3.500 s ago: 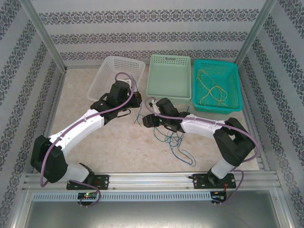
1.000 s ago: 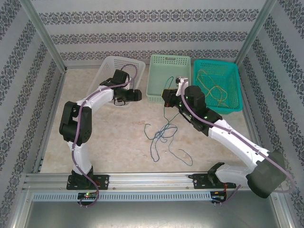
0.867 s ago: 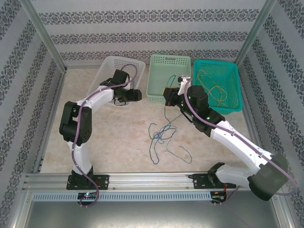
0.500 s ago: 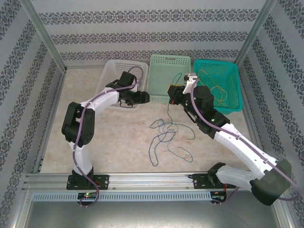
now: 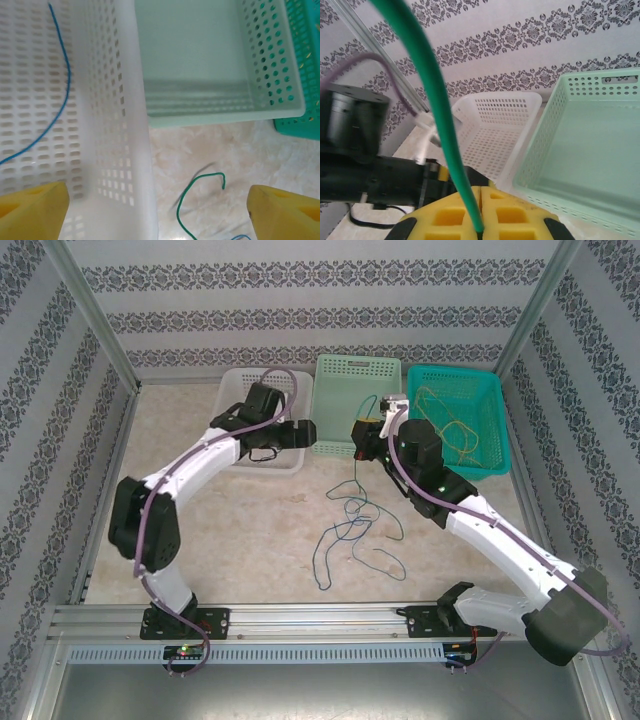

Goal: Untangle the cables

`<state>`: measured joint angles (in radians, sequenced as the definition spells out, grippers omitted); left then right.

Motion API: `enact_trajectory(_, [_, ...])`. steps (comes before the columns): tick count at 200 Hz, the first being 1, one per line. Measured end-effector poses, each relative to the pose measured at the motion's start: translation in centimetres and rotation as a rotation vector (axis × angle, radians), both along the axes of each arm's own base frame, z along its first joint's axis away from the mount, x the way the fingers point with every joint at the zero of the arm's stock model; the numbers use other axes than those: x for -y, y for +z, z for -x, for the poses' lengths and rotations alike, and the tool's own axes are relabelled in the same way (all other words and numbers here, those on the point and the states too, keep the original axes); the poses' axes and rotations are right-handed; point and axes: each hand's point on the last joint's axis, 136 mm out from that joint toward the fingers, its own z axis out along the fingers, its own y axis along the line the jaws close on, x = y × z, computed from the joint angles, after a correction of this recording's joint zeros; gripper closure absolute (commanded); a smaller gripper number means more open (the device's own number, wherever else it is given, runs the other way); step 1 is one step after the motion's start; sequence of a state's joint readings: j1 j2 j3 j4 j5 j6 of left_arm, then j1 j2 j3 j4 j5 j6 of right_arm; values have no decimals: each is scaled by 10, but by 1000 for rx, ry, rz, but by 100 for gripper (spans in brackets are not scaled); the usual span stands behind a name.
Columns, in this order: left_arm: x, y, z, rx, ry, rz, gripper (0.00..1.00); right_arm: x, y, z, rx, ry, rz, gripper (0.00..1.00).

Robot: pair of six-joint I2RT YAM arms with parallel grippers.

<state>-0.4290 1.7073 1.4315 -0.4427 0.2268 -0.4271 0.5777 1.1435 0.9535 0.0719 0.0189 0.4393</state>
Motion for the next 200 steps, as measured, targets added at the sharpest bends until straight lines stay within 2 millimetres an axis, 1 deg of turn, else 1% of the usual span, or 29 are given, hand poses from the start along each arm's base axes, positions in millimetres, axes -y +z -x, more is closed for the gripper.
enact_trajectory(15, [2, 16, 13, 71, -53, -16, 8, 0, 0, 0, 4, 2, 5, 100])
enact_trajectory(24, [13, 21, 25, 105, -124, -15, 8, 0, 1, 0, 5, 6, 7, 100])
enact_trajectory(35, [29, 21, 39, 132, -222, -10, 8, 1, 1, -1, 7, 4, 8, 100])
enact_trajectory(48, [54, 12, 57, 139, -359, -5, 10, 3, 1, -2, 6, 3, 7, 100])
enact_trajectory(60, [76, -2, 75, 124, -481, -2, 11, 5, 2, -3, 7, 2, 2, 100])
enact_trajectory(73, [96, -19, 91, 102, -590, 1, 11, 9, 3, -5, 9, -4, -6, 100])
enact_trajectory(86, [110, -34, 103, 90, -673, 2, 11, 12, 6, -5, 11, -7, -17, 100])
enact_trajectory(100, [119, -48, 114, 82, -738, -4, 11, 15, 10, -5, 15, -6, -31, 100])
enact_trajectory(119, [125, -56, 121, 90, -797, -9, 12, 20, 16, -4, 19, -8, -57, 100])
enact_trajectory(145, [131, -57, 122, 130, -847, -13, 12, 25, 21, -4, 18, -5, -89, 100])
enact_trajectory(163, [138, -58, 123, 152, -868, -12, 12, 23, 21, -3, 7, 12, -103, 100])
enact_trajectory(182, [142, -67, 122, 147, -875, -15, 13, 19, 22, 0, -1, 32, -121, 100])
enact_trajectory(191, [144, -72, 121, 142, -876, -17, 14, 18, 23, 0, -3, 40, -129, 100])
enact_trajectory(200, [146, -77, 120, 135, -878, -19, 19, 17, 24, 1, -2, 47, -134, 100])
